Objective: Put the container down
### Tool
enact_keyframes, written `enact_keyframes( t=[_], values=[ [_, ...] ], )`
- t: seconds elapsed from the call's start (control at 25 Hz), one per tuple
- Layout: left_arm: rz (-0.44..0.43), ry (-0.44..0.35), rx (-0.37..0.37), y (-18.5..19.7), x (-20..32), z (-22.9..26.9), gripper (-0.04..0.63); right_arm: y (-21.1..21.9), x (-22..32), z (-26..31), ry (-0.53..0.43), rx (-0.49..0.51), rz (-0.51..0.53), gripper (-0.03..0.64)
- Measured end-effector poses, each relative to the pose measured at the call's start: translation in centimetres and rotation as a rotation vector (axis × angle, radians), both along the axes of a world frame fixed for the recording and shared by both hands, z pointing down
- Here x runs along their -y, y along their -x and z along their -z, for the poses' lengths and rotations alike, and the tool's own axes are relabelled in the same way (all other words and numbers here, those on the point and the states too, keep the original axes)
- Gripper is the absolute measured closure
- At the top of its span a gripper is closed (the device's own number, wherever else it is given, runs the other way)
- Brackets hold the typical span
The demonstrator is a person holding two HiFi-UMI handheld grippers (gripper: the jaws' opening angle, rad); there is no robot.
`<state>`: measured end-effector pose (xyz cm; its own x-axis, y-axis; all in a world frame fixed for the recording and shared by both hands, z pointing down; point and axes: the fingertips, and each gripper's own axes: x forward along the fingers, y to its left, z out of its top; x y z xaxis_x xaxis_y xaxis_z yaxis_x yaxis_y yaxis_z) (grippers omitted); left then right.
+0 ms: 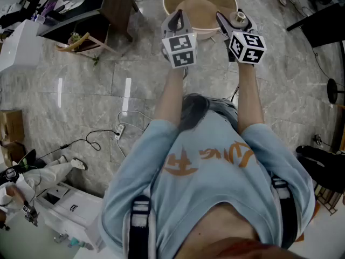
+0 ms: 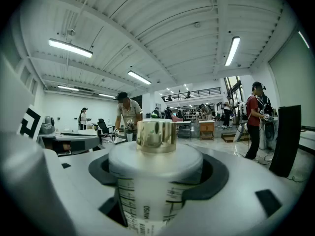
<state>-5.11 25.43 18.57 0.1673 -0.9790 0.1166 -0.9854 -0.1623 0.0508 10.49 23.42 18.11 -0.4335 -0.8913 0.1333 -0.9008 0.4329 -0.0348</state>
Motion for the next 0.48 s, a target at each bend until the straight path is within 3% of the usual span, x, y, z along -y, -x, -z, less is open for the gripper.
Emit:
enact_keyframes(
  t=[0.2, 0.48],
  values=[
    [0.011, 0.005, -0.005, 1.2, 0.8, 0.0, 0.571, 0.9, 0.9, -0.1, 0.004, -0.009, 0.009, 0.256],
    [0.038, 0.040, -0.030, 3.8, 0.6, -1.3, 0.571, 2.1, 0.7, -1.5, 0.060, 0.055, -0.004, 0.255]
  ],
)
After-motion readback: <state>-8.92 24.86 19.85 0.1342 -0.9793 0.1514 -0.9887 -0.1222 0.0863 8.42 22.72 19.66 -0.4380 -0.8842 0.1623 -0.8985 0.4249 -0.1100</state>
